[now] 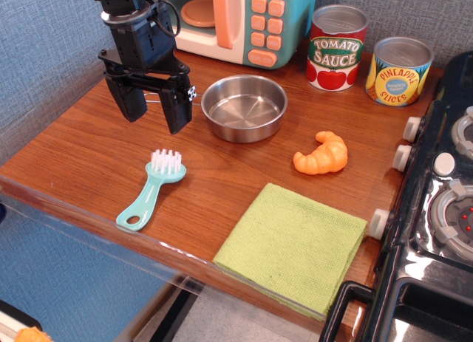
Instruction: Move the bread and place directly under microwave to the far left
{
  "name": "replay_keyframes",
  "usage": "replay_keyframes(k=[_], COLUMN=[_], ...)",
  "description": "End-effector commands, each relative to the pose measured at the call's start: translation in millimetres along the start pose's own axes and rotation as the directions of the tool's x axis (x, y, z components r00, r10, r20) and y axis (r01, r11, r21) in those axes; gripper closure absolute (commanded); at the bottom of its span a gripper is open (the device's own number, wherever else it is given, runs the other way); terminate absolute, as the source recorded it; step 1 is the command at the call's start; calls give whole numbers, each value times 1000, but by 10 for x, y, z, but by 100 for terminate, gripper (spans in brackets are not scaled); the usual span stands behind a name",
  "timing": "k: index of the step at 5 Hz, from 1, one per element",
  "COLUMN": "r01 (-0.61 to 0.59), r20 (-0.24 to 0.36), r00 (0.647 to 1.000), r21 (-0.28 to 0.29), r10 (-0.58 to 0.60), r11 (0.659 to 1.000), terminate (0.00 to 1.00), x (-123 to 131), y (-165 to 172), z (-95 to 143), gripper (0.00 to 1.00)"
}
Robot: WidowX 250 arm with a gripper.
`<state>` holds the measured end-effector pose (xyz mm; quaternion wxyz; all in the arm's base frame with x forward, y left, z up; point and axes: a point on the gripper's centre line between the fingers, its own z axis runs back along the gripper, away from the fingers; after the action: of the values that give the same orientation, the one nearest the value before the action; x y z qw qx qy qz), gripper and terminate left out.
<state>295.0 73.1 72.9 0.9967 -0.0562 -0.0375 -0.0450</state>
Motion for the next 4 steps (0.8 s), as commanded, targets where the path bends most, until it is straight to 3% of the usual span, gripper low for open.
replay_keyframes(k=[1,2,4], r01=[0,24,152], r20=[0,20,24], r00=[1000,999,987], r21=[0,86,112], r10=[0,-26,-156], r11=[1000,996,982], terminate=[0,0,0], x=[0,149,457], y=[0,-159,-765], z=[0,-32,-136], gripper=[0,0,0])
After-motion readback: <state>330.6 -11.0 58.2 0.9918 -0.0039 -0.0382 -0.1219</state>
